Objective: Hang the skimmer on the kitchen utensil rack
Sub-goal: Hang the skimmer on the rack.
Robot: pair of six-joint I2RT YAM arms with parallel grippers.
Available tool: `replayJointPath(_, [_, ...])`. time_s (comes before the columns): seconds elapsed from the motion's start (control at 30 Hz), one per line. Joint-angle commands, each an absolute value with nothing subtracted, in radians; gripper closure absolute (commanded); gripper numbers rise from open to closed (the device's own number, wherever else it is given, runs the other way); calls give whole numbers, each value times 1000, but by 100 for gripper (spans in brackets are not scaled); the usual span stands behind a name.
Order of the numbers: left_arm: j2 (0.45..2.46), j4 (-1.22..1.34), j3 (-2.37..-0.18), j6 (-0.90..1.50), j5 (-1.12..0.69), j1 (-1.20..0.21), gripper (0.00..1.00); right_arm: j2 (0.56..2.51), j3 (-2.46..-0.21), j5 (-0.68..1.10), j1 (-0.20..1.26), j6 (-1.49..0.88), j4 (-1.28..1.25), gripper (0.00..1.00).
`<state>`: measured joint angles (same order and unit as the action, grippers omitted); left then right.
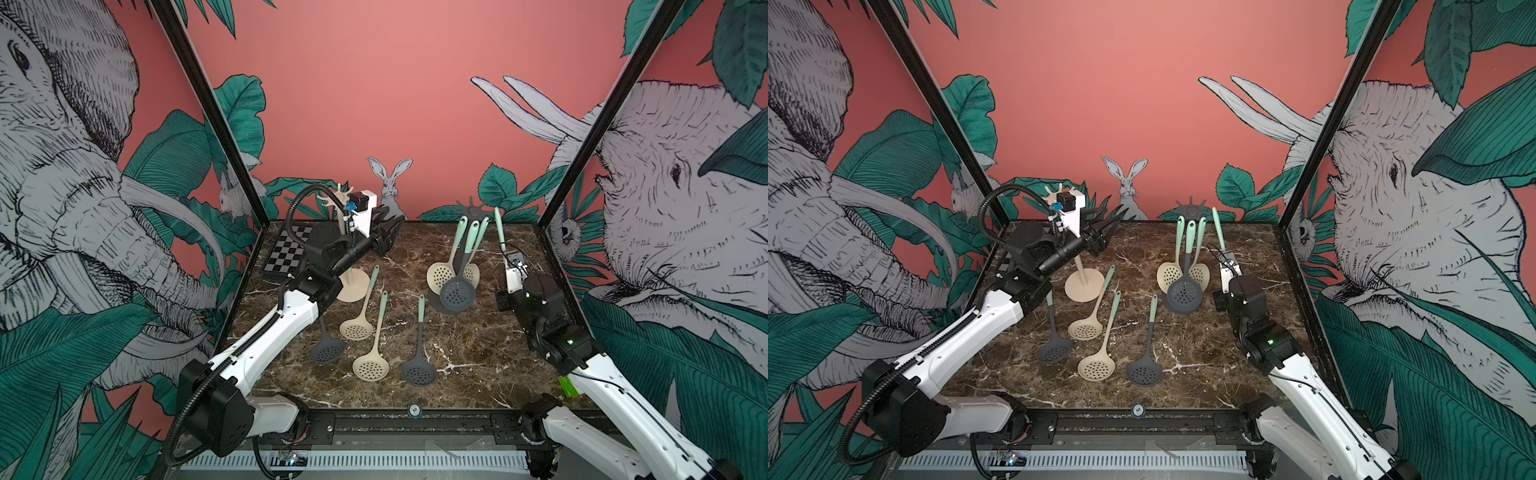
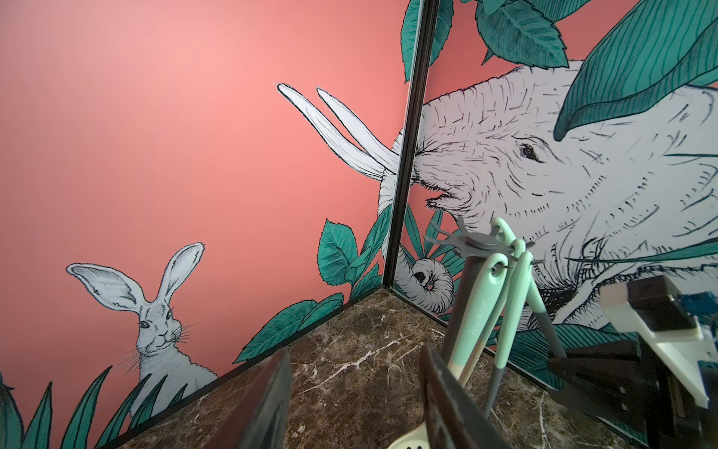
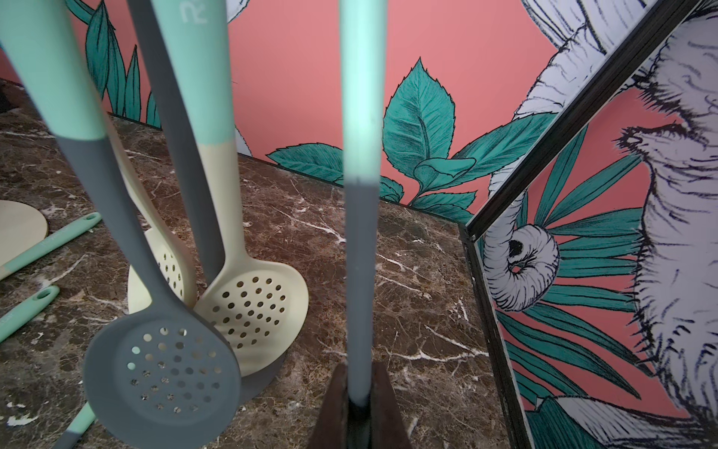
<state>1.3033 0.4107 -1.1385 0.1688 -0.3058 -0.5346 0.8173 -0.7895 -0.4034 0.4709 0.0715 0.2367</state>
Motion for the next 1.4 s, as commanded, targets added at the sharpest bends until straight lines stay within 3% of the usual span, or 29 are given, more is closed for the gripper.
replayJointPath(0.0, [1308, 439, -1162, 182, -319, -529, 46, 802, -791, -426, 471, 89, 178, 100])
replayJointPath(1.37, [1384, 415, -1241, 183, -347, -527, 46, 849, -722, -433, 493, 184, 107, 100])
